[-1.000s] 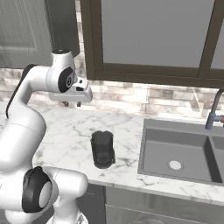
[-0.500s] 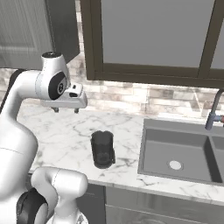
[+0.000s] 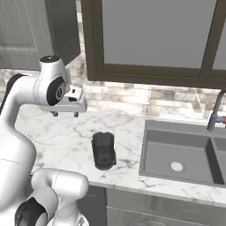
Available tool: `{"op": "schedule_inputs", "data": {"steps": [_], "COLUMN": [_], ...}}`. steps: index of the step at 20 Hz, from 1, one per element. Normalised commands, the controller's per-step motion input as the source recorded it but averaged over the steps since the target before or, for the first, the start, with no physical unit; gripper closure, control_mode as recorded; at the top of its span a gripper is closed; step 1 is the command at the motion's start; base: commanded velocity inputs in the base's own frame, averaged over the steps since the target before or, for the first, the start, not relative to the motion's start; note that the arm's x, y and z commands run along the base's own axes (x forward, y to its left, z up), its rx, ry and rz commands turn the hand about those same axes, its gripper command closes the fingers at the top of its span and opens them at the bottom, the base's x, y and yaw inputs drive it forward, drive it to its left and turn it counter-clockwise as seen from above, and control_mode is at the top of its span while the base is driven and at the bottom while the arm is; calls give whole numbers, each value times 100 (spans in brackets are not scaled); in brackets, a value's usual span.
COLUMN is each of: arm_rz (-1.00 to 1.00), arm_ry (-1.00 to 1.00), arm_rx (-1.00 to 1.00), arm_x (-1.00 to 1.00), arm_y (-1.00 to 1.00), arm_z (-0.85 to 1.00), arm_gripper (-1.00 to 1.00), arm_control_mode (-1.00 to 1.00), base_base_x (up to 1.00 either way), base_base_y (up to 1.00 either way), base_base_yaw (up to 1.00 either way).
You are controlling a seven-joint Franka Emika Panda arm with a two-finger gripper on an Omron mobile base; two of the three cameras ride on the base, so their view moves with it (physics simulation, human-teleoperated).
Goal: Turn on the sink faucet and place the jug under the water for a few seconds to fill it up.
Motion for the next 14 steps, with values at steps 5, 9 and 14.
{"op": "schedule_inputs", "data": {"steps": [5, 9, 14], "arm_rz": [0, 0, 0], "arm_ry": [0, 0, 0], "arm_rx": [0, 0, 0], "arm_x": [-13, 0, 0], "arm_y": [0, 0, 0], "arm_z": [-2, 0, 0], "arm_gripper": [-100, -100, -100], "arm_control_mode": [100, 100, 100], "base_base_x": [-59, -69, -17], "base_base_y": [0, -20, -55], "base_base_yaw": [0, 0, -1]}}
